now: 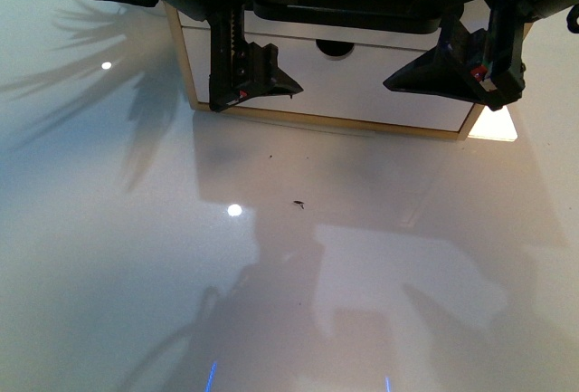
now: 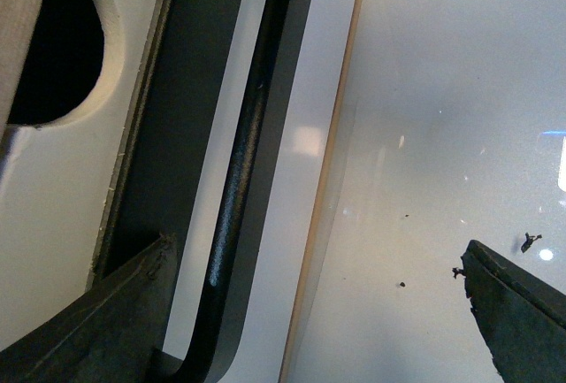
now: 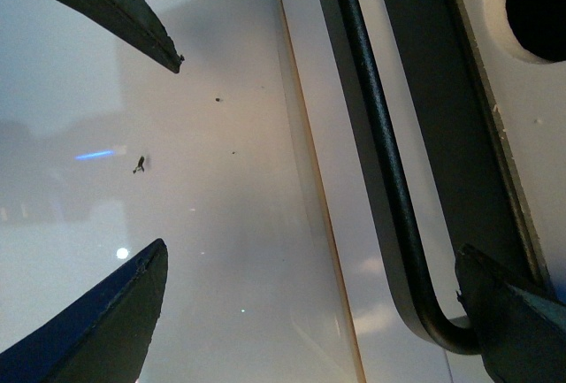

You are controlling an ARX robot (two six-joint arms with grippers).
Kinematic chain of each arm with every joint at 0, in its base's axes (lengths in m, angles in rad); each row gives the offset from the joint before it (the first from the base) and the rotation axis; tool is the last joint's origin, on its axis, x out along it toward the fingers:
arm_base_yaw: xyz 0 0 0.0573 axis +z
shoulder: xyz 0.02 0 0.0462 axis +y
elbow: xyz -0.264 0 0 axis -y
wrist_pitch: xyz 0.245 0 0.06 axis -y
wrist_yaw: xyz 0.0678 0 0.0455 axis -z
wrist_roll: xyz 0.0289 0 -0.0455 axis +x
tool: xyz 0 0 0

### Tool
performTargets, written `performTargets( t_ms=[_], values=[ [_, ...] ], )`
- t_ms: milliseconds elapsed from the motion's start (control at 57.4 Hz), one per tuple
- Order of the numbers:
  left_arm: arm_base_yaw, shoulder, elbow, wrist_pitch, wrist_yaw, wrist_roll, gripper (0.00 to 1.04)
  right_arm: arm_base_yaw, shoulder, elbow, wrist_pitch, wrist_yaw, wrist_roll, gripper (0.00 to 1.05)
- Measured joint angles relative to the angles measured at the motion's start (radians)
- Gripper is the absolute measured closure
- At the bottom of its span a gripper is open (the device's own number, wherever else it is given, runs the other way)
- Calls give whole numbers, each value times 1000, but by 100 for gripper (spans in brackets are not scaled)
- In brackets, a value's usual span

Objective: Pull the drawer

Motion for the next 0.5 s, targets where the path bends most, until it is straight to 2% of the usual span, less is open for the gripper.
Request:
performTargets(
  t_ms=[279,505],
  values=[
    [0,0,0,-7,0,6,7,8,21,26,-41,-10,-6,9],
    [0,-2,14,-95,-1,63,7,7,21,43,-103,-11,-36,9]
  ],
)
